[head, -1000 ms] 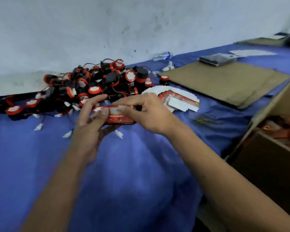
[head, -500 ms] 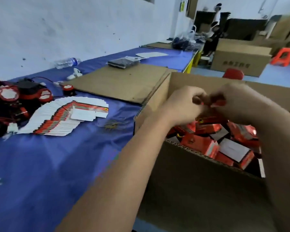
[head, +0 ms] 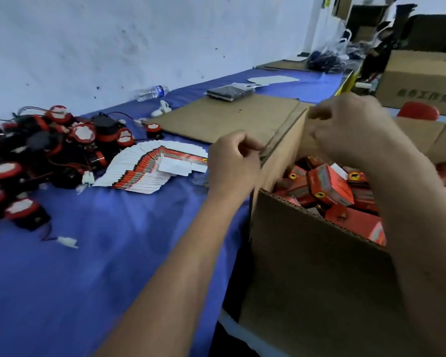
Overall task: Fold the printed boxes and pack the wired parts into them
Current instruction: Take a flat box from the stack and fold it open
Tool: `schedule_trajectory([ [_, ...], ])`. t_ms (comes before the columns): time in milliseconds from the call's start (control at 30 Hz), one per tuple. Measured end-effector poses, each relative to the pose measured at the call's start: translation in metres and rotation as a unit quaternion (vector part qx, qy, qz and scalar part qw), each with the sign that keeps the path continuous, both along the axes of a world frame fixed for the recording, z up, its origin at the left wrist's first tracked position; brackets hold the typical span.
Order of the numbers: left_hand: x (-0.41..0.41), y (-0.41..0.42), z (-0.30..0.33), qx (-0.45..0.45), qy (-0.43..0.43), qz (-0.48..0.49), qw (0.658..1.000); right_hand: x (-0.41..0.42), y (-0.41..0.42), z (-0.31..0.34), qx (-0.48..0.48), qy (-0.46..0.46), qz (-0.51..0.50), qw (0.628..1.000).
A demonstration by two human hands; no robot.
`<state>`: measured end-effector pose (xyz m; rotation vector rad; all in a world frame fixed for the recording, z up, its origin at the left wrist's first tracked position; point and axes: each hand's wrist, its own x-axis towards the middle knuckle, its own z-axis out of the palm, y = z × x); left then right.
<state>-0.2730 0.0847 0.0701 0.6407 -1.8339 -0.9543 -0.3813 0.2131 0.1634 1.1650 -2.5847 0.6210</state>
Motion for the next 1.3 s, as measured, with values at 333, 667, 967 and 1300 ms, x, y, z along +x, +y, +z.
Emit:
schedule_trajectory([
  [333,0.099,-0.1,-0.1,0.248,-0.046,0.273,0.928,0.092,-0.218,-0.113,0.107,-0.075,0.173,0.976],
  [667,0.082,-0.134,-0.102,0.317,-0.011,0.222,0.922,0.065,-0.271,-0.174,0.116,-0.032,0.225,0.967],
  [967,0.189,-0.126,-0.05,0.462,0.298,-0.093,0.83,0.191,-0.211,-0.151,-0.293,-0.072,0.498,0.813],
  [1300,0.417,-0.093,-0.076,0.374,0.344,0.03,0.861,0.368,-0.226,-0.151,-0.19,-0.4,0.603,0.663],
])
